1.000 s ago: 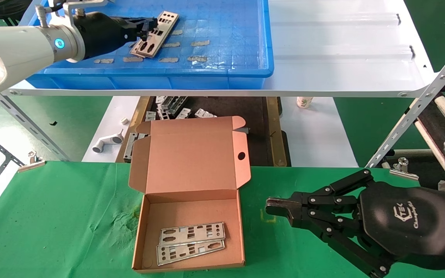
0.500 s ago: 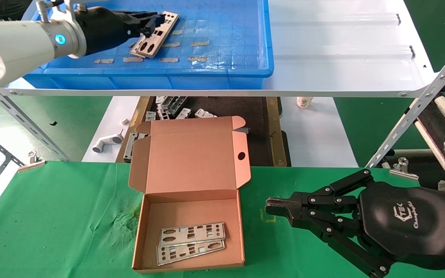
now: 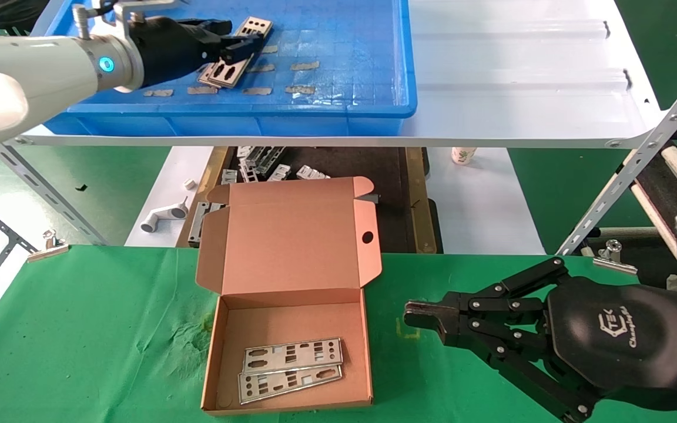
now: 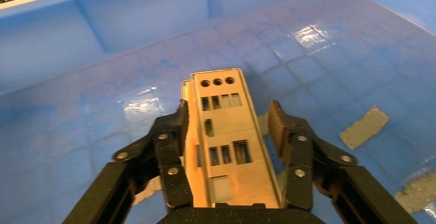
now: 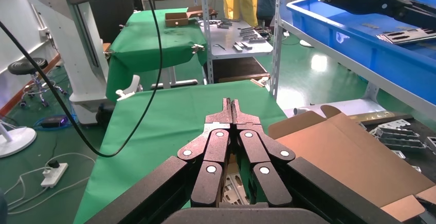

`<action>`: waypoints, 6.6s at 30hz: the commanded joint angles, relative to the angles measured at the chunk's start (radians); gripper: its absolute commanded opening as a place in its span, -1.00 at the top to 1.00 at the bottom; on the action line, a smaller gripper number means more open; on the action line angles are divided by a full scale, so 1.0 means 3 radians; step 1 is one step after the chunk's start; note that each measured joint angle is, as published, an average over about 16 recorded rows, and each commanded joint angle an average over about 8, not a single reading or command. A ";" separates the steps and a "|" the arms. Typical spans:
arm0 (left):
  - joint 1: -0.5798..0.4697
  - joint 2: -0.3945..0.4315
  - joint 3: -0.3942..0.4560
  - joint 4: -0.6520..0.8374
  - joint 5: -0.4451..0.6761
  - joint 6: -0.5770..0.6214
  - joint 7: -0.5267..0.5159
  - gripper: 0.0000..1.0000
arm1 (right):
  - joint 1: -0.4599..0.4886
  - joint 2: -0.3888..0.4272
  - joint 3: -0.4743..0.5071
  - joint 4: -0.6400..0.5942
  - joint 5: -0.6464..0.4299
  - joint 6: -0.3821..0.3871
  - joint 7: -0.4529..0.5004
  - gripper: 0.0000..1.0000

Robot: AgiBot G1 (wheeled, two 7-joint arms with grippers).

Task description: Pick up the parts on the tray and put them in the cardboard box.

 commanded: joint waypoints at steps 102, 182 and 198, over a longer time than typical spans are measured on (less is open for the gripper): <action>0.1528 -0.1138 0.0610 -0.2715 0.0094 0.2387 0.0182 1.00 | 0.0001 0.0002 -0.0005 0.0000 0.0003 0.0002 -0.0003 1.00; 0.2303 -0.1679 -0.0143 -0.3231 -0.1171 0.2687 -0.0222 -1.00 | 0.0002 0.0003 -0.0009 0.0000 0.0006 0.0004 -0.0004 -1.00; 0.2713 -0.2075 -0.0504 -0.3906 -0.1738 0.2723 -0.0522 -1.00 | 0.0003 0.0004 -0.0010 0.0000 0.0007 0.0004 -0.0005 -1.00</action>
